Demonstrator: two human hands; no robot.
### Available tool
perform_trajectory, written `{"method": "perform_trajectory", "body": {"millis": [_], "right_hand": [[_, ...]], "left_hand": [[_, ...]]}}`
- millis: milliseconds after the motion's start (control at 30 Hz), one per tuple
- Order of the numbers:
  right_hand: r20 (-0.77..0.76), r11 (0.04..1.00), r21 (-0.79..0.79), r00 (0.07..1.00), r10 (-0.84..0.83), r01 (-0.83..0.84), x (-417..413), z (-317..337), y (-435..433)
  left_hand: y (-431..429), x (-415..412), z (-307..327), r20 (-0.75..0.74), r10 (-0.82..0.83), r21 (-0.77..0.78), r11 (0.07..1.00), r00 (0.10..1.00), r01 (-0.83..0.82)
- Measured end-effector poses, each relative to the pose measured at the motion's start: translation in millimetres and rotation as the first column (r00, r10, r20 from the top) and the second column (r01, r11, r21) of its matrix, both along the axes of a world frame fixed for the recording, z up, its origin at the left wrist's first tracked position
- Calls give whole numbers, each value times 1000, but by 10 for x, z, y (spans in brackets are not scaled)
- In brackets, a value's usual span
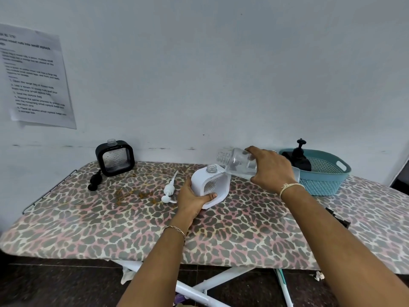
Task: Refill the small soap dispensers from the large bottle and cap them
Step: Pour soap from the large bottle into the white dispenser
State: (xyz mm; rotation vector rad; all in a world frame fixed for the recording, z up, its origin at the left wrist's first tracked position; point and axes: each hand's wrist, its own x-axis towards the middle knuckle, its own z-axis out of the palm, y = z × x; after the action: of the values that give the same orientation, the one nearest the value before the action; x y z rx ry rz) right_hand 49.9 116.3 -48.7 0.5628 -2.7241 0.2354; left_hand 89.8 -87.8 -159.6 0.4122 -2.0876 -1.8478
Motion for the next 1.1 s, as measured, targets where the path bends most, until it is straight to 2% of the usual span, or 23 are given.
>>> {"method": "perform_trajectory", "body": {"millis": [433,1100], "right_hand": [[30,1000,11,999,19,-19,2,105,-50],[72,996,86,997,-1,-5,-23,194,-109]], "left_hand": [[-136,-62,26,38,-122,18,992,992,121],[-148,-74,30,31,-112,-14,994,993,113]]}}
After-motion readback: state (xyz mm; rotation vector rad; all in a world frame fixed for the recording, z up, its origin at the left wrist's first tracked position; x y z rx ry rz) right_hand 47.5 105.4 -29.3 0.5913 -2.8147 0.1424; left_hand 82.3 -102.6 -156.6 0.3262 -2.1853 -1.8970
